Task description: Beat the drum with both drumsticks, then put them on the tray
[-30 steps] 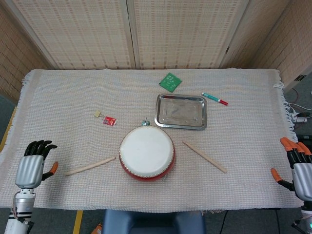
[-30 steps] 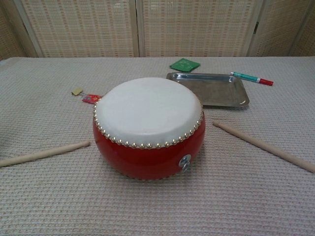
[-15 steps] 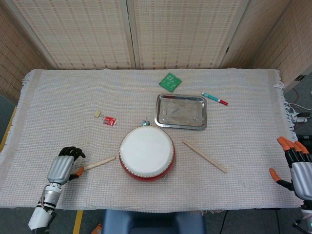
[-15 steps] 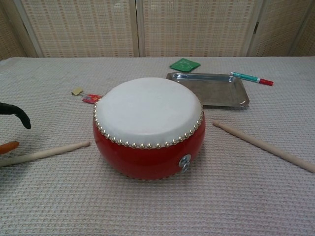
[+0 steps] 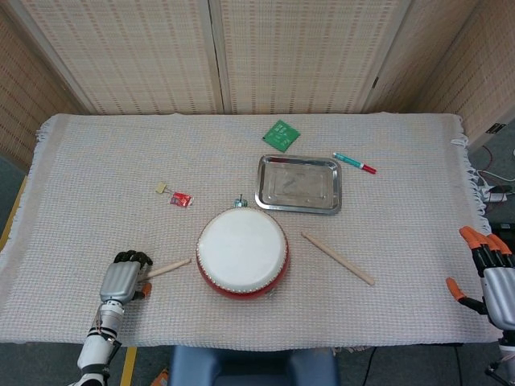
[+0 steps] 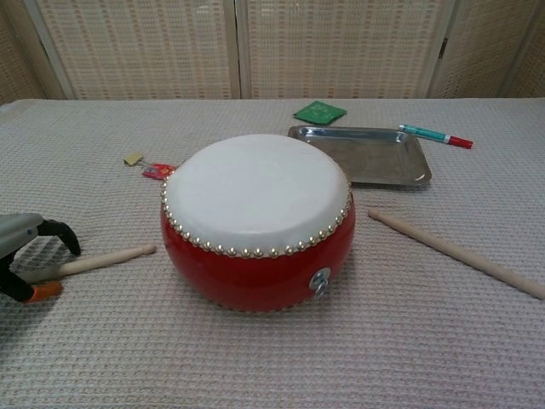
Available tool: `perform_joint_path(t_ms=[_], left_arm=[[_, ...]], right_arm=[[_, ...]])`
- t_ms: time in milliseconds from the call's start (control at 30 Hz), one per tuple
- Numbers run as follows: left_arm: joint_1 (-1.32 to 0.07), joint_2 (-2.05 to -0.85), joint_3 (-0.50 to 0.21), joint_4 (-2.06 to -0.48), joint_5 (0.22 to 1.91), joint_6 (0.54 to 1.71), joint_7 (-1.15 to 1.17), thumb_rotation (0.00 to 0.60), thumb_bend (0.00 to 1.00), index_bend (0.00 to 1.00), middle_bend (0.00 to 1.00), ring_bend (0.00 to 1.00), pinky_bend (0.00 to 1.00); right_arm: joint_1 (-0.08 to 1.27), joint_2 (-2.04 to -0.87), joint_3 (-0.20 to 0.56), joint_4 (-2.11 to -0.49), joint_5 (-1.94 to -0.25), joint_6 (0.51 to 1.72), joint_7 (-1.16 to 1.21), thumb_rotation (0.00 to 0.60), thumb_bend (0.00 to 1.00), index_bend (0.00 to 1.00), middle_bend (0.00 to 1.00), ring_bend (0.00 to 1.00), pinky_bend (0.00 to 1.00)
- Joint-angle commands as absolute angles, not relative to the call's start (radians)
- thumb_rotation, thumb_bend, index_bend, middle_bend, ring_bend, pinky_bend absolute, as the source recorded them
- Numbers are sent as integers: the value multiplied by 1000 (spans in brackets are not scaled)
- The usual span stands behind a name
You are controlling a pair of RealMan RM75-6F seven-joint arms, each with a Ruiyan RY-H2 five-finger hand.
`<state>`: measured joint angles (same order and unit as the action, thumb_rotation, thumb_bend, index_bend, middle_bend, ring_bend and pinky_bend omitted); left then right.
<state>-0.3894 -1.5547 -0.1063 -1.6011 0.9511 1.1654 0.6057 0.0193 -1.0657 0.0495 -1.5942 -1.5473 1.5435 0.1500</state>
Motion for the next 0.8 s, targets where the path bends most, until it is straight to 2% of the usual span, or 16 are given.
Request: perform_joint_path(t_ms=[33,367,800], left_arm=[[-396,-1559,-113,-1603,911,1172,621,600,347,320,181,94,112],[-413,-1550,-93,-1604,914,1144,599,600,348,478,201,94,112],[-407,-1566,-82,-1567,952,1167,549,600,360,636,311,137,113]], right_arm=[[20,-1066,50,-1595,-1545,1542,151,600,236,7,57,0,90],[23,-1063,51,-1597,-1541,1534,164,600,236,4,57,0,90],[24,-1059,50,-1602,-1539,1530,165,600,236,4,57,0,90]])
